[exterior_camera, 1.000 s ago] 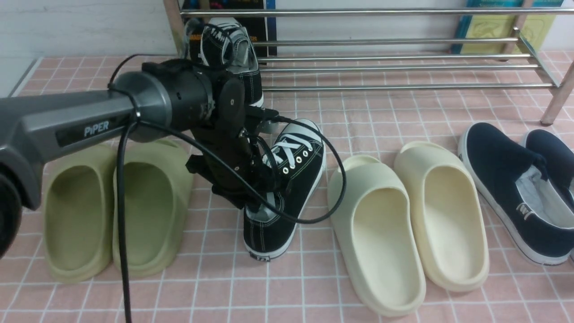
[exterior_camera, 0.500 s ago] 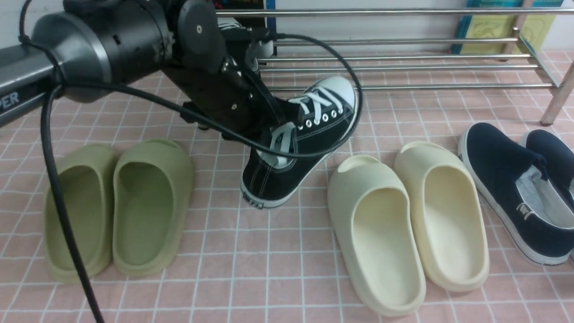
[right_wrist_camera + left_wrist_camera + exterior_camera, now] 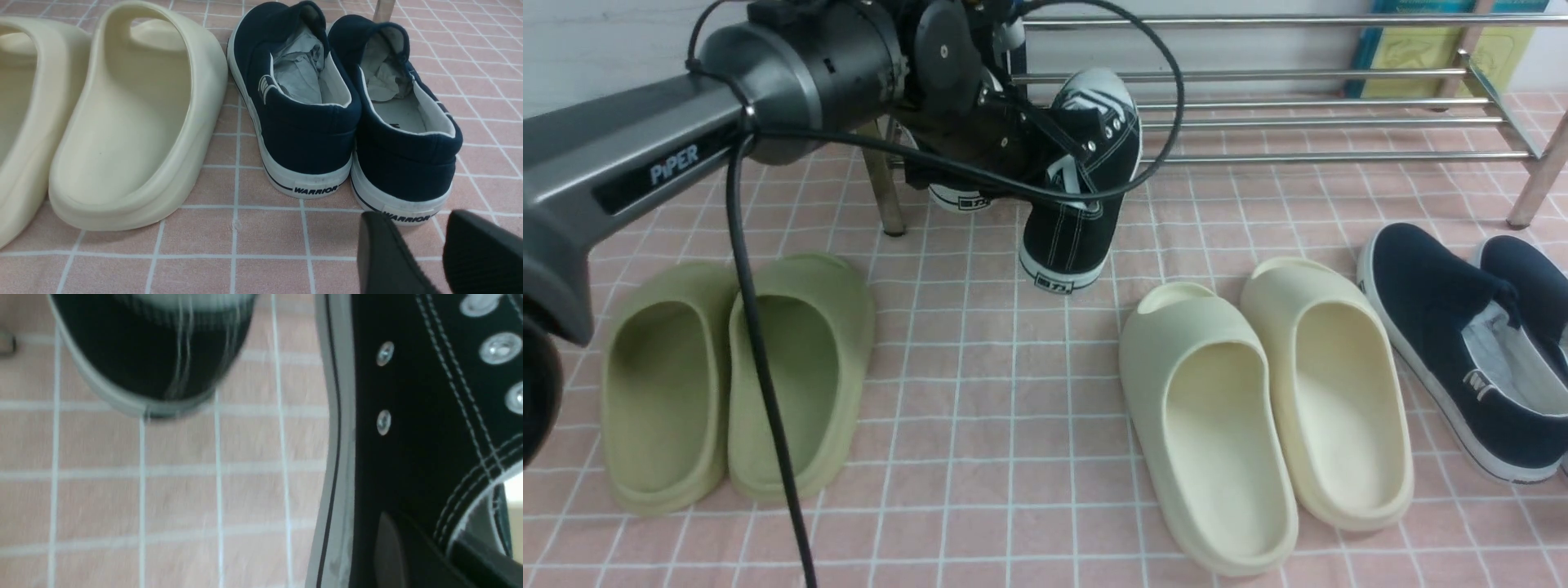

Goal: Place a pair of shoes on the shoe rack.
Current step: Use the left arm to put a shoe into the shoe rack

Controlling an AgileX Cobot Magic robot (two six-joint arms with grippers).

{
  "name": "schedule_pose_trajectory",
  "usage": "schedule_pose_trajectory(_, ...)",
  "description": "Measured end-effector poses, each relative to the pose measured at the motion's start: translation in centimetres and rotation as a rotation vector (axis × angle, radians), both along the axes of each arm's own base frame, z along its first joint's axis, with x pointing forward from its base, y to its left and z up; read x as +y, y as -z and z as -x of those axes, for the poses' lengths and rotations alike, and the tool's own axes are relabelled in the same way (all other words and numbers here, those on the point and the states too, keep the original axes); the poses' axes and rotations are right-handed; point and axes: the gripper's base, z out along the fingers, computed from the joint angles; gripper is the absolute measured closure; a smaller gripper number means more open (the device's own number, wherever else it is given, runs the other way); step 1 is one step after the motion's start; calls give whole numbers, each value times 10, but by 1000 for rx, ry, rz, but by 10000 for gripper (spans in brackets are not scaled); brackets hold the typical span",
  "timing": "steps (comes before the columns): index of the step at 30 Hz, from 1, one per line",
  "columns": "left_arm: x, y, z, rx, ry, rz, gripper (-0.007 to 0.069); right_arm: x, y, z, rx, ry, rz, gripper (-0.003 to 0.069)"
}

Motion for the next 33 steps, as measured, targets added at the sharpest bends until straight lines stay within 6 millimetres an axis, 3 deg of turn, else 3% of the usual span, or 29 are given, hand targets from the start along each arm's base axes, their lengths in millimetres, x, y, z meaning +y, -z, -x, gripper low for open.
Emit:
schedule_pose_trajectory(10,30,8,-39,5,-188,62,612,0,0,0,0,0,0,419)
schedule_pose_trajectory(20,36,-8,-43,-4,-197,23,611,0,0,0,0,0,0,419)
schedule_pose_trajectory(33,27,4,-62,-110,-208,138,602,0,0,0,0,0,0,419)
